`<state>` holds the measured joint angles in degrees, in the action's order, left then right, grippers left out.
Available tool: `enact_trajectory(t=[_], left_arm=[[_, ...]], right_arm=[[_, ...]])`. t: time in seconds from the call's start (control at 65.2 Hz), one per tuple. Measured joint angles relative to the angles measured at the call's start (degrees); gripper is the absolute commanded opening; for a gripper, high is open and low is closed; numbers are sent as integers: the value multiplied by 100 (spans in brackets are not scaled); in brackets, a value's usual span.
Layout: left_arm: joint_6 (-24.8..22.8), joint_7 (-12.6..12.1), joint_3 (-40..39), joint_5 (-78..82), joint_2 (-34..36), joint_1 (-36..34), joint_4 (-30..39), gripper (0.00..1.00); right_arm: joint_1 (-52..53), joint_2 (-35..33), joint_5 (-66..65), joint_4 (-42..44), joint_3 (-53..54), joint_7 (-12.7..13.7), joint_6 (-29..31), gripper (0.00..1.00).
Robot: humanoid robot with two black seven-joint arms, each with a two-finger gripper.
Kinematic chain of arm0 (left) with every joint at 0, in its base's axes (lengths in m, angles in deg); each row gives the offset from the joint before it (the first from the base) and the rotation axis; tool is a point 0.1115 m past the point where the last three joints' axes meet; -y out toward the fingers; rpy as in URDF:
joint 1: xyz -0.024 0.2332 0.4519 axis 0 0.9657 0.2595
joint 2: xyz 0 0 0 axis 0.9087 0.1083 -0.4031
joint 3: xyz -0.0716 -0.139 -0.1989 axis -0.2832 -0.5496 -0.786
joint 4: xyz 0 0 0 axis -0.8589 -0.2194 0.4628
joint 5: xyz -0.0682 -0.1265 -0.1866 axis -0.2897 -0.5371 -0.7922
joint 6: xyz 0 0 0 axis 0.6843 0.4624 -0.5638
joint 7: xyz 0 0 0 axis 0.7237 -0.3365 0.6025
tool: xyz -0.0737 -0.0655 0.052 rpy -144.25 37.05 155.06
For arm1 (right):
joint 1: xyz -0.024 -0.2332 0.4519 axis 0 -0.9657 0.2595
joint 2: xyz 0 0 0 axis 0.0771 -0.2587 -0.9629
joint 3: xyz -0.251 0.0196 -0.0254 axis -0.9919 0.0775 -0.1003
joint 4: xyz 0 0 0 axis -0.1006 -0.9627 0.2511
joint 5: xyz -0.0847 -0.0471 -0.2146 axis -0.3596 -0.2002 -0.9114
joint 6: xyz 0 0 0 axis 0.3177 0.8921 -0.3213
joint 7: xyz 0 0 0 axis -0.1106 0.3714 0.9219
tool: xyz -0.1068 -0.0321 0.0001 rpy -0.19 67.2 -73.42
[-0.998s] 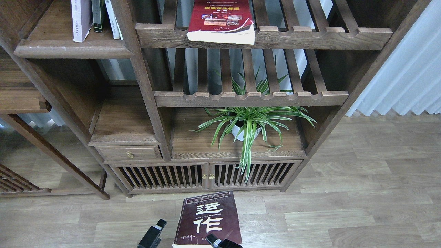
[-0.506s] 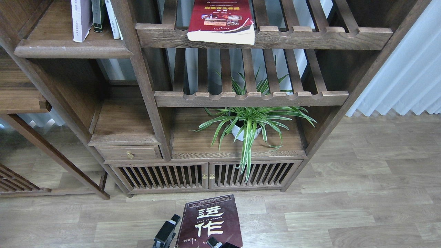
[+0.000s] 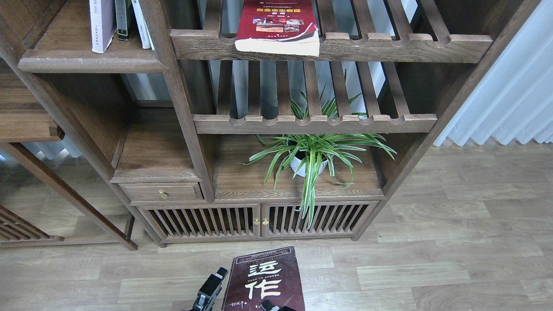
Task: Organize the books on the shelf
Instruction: 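Lift the dark red book and hand it to the left gripper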
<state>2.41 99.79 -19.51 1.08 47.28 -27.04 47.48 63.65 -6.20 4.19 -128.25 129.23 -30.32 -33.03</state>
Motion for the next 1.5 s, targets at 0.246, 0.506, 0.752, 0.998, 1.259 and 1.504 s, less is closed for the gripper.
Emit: enact_trajectory(t=[0.246, 0.506, 0.752, 0.998, 1.259, 1.504], left_arm=[[0, 0, 18, -7, 0, -91, -70, 68], [0, 0, 217, -13, 0, -206, -148, 73], [0, -49, -7, 14, 135, -350, -5, 80], [0, -50, -797, 45, 1778, -639, 435, 84], [0, -61, -1330, 57, 2764, -976, 583, 84], [0, -36, -1420, 15, 3484, -831, 1757, 83]], right_arm=[[-6, -3, -29, 0, 0, 0, 0, 4], [-12, -3, -44, -1, 0, 0, 0, 3], [240, -24, -74, -5, -43, 326, -1, 3], [900, -21, -66, -68, 80, 307, 2, 2], [1822, -28, -27, -21, 409, 257, 2, 3], [2578, 37, 18, -68, 160, 277, 2, 3]])
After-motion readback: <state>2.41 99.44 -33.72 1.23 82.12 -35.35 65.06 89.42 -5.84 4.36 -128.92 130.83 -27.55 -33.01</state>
